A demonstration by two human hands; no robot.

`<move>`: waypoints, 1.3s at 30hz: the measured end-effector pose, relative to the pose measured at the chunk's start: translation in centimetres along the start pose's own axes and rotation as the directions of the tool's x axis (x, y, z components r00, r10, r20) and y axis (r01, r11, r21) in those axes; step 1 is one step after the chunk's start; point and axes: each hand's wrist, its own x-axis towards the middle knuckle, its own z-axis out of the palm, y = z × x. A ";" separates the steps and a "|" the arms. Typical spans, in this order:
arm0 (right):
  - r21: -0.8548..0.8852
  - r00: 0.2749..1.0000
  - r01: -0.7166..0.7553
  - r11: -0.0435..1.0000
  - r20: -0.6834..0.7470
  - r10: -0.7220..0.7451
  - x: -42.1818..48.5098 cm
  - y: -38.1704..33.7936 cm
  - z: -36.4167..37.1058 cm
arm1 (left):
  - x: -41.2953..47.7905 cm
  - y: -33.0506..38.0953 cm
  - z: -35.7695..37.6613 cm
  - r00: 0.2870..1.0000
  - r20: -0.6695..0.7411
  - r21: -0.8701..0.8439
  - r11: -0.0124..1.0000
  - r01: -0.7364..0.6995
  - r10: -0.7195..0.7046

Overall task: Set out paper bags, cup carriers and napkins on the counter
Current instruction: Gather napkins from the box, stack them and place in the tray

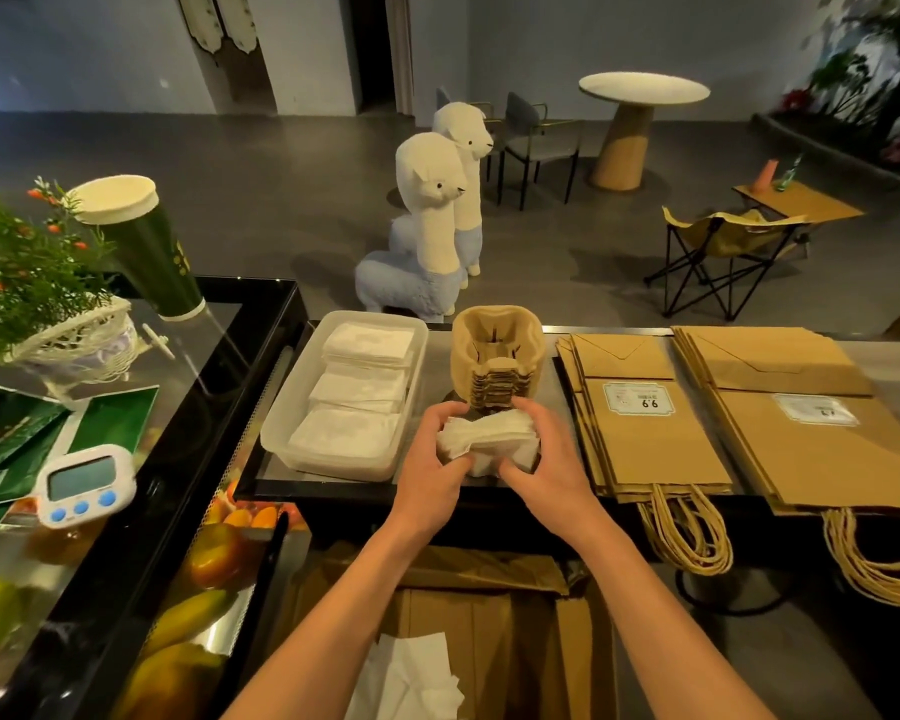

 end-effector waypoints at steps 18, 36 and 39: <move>0.094 1.000 0.012 0.995 0.025 -0.014 -0.2 -1.3 -1.3 | 0.2 0.9 -0.2 1.000 -0.020 -0.152 0.988 0.013 -0.016; 0.167 0.997 0.042 0.985 -0.073 -0.030 -0.5 -6.4 -1.3 | -0.5 4.5 -0.9 0.980 -0.133 -0.011 0.988 -0.153 0.150; 0.156 0.999 0.037 0.987 -0.041 -0.031 0.3 -8.4 -0.3 | 0.1 5.1 -3.1 0.966 -0.204 -0.008 0.987 -0.162 0.157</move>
